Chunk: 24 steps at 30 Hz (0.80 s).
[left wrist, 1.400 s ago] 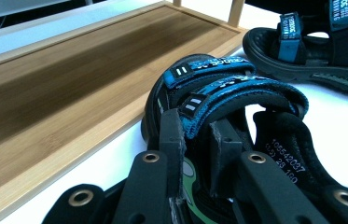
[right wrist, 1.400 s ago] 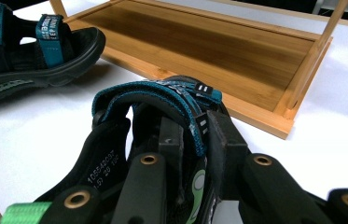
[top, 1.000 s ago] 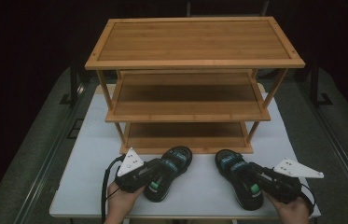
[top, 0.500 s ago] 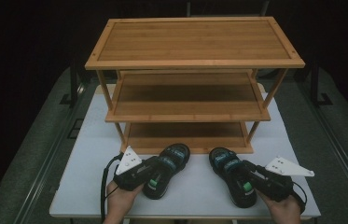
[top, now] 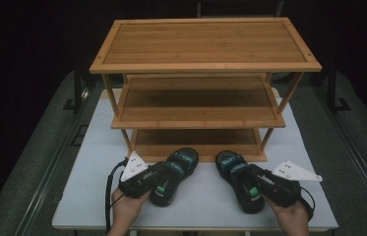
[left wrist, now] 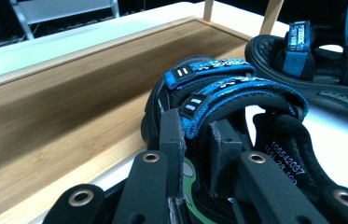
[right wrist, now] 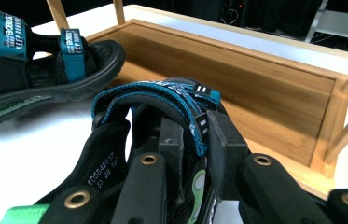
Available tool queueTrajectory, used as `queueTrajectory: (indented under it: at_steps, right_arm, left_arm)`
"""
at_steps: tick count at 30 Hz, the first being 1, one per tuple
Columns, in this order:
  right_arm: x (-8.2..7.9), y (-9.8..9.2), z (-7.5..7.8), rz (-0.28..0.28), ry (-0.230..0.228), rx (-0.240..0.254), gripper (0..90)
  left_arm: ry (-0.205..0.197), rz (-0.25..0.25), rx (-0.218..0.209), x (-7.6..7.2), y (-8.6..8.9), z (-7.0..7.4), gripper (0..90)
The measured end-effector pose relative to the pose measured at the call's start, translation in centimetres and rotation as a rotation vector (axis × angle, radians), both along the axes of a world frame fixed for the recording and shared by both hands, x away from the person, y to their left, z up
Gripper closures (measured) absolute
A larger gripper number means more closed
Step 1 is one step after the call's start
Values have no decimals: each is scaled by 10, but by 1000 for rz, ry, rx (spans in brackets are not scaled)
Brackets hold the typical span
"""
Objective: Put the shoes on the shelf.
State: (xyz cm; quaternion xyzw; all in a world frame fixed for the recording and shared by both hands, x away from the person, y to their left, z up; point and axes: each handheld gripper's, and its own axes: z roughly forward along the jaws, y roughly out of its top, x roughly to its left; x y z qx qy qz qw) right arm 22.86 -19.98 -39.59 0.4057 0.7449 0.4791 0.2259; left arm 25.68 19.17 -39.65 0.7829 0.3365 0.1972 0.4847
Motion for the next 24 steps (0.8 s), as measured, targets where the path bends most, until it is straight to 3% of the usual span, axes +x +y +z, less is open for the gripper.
queueTrajectory:
  at_steps: [24]
  right_arm:
    - [26,28,2,-47,-86,-3,760]
  left_arm:
    - [-9,66,-22,25,-17,5,788]
